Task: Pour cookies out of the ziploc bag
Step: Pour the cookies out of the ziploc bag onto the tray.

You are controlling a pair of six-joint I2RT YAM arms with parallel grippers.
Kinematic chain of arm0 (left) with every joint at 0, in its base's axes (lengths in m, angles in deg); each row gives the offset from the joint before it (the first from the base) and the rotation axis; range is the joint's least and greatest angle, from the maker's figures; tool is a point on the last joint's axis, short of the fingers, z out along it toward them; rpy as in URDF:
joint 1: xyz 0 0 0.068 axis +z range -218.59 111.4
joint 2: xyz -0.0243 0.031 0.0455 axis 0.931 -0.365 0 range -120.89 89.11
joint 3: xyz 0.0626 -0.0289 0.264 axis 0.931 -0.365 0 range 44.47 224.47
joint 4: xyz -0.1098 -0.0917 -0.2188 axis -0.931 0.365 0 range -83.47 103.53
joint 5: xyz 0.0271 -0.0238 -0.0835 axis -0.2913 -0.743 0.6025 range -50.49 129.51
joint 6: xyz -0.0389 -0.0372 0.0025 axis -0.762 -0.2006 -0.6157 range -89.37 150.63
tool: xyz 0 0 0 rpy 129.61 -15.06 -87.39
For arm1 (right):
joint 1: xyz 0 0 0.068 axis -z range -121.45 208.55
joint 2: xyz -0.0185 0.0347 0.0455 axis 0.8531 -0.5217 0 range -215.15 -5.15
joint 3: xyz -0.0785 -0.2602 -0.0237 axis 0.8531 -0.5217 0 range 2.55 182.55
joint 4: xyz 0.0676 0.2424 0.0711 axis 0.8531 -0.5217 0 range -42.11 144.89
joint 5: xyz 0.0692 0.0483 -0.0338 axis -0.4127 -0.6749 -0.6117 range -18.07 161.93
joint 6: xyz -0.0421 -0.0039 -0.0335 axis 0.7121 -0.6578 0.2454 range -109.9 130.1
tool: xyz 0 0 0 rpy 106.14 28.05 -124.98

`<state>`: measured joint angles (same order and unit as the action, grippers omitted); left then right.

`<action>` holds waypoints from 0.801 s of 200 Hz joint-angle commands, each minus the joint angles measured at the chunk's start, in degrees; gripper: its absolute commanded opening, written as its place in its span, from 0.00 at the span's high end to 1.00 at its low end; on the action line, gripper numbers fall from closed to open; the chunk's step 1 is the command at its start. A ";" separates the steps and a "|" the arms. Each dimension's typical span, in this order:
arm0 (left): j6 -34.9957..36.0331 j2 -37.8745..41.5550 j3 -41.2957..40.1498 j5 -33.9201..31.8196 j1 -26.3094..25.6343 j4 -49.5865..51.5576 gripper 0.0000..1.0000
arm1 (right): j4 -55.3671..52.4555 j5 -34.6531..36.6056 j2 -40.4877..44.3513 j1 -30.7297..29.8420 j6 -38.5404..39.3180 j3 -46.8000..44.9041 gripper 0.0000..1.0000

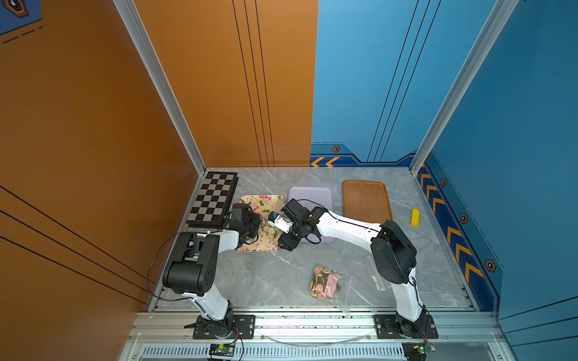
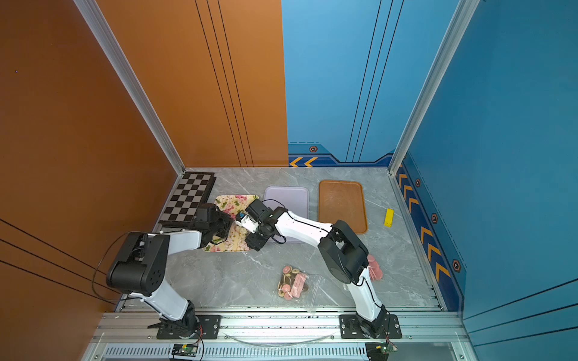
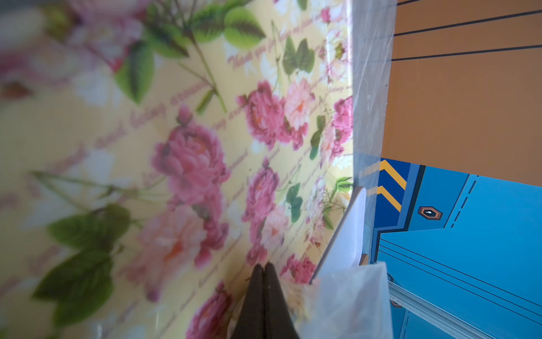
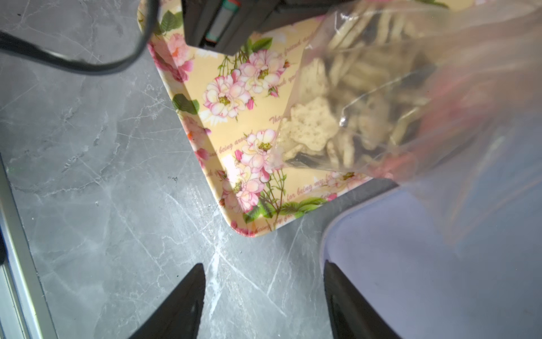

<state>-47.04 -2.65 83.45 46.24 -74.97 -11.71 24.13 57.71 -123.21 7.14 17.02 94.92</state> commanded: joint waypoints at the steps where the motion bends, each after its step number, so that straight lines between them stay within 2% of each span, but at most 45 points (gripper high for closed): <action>1: 3.91 7.60 -1.98 -5.73 0.55 8.00 1.00 | 1.41 2.57 0.79 -1.47 -1.61 1.53 0.34; 29: 5.59 12.97 -4.31 -7.39 1.42 12.44 1.00 | -1.52 3.39 -3.73 -2.35 -1.33 6.36 0.34; 64: 5.95 14.76 -6.66 -6.90 1.87 12.44 1.00 | -5.84 -0.66 -6.19 -2.61 1.21 10.19 0.34; 109: 5.94 17.31 -9.41 -7.38 2.05 12.48 1.00 | -14.21 -1.50 -12.62 -3.59 1.87 21.80 0.34; 160: 6.06 20.65 -13.97 -7.45 2.42 12.44 1.00 | -14.64 1.00 -14.44 -4.19 -0.09 21.64 0.34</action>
<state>-42.23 16.80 71.37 39.92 -73.09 -0.41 12.80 57.19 -136.12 3.40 17.72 115.86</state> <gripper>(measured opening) 0.043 0.658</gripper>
